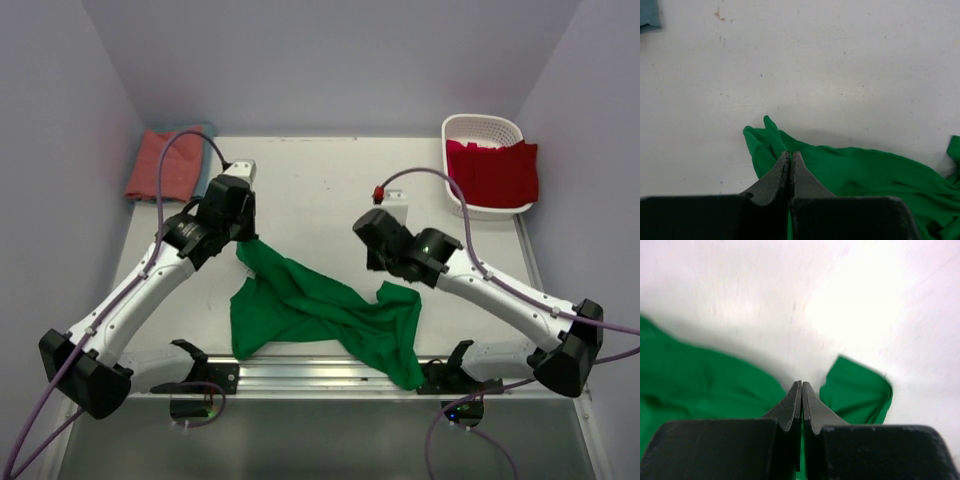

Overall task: Fold and stack the t-shirts
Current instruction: Flatten the tshirt out

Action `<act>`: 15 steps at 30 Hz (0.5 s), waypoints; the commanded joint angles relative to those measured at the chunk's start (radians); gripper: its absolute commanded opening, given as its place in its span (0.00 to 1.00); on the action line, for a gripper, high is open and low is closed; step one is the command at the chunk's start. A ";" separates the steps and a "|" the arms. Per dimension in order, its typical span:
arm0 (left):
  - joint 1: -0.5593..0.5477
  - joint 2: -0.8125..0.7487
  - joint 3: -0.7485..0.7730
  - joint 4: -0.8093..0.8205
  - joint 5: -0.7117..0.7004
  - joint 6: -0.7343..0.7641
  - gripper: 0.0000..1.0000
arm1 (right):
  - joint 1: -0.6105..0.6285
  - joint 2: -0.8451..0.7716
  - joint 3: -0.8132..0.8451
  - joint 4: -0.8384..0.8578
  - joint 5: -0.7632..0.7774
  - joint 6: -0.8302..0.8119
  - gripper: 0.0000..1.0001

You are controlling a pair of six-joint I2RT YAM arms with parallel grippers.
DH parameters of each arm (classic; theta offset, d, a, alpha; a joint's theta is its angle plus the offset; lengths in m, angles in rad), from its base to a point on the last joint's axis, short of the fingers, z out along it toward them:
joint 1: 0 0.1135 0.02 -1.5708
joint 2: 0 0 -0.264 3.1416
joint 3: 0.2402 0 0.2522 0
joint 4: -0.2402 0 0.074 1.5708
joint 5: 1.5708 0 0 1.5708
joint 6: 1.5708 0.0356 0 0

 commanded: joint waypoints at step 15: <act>0.074 0.059 0.149 0.070 0.057 0.033 0.00 | -0.267 0.207 -0.068 0.158 -0.306 -0.170 0.52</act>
